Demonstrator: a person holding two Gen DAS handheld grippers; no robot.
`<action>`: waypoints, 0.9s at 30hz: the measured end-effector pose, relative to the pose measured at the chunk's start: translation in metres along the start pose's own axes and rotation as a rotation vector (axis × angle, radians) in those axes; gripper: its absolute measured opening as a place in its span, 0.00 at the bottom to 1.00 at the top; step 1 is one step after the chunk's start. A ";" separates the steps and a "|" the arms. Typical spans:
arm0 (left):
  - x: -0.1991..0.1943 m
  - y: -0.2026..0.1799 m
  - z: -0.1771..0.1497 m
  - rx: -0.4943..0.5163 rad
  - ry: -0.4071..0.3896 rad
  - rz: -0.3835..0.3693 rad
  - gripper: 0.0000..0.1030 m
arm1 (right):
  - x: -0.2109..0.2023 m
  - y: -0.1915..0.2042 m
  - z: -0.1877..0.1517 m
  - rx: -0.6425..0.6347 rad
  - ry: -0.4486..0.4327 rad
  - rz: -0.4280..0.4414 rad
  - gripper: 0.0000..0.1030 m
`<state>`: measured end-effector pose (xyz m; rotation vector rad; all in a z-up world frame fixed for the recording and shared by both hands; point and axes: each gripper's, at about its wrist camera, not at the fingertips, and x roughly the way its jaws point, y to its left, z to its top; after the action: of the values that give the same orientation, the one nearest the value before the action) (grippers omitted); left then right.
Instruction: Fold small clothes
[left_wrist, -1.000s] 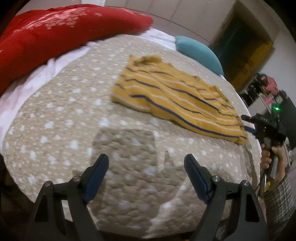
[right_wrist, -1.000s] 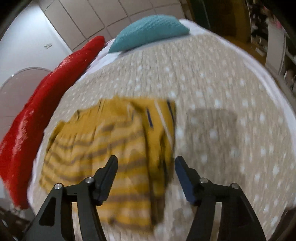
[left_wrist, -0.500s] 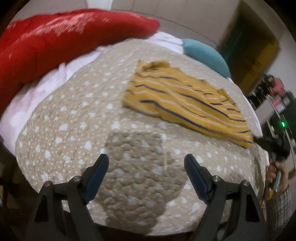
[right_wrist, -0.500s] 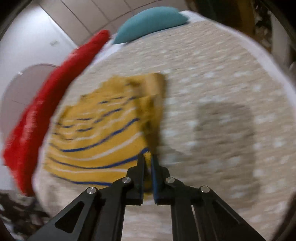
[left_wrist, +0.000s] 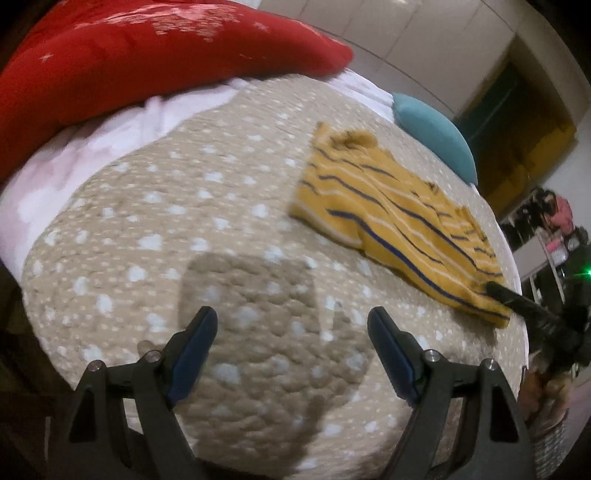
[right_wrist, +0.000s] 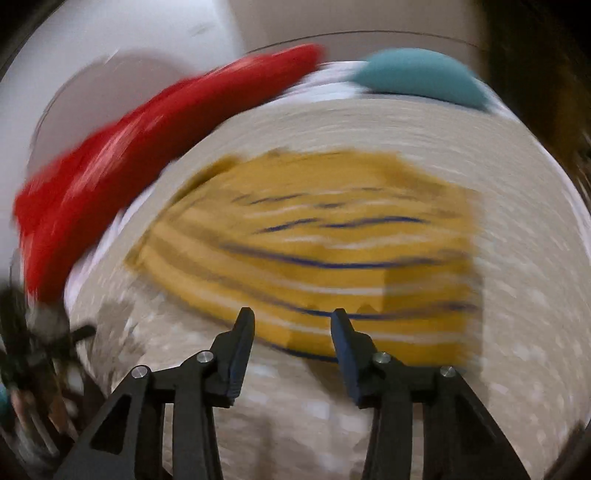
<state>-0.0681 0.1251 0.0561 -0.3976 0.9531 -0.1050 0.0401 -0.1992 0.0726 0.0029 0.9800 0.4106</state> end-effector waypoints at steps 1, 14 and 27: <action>-0.003 0.007 0.001 -0.015 -0.008 0.002 0.80 | 0.013 0.023 0.003 -0.064 0.016 -0.002 0.47; -0.024 0.094 -0.001 -0.193 -0.064 0.017 0.80 | 0.150 0.219 0.021 -0.654 -0.029 -0.381 0.58; -0.036 0.049 0.008 -0.085 -0.065 0.015 0.80 | 0.103 0.152 0.089 -0.173 -0.101 -0.126 0.12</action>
<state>-0.0867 0.1823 0.0696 -0.4695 0.8982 -0.0382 0.1109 -0.0079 0.0674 -0.1921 0.8374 0.3744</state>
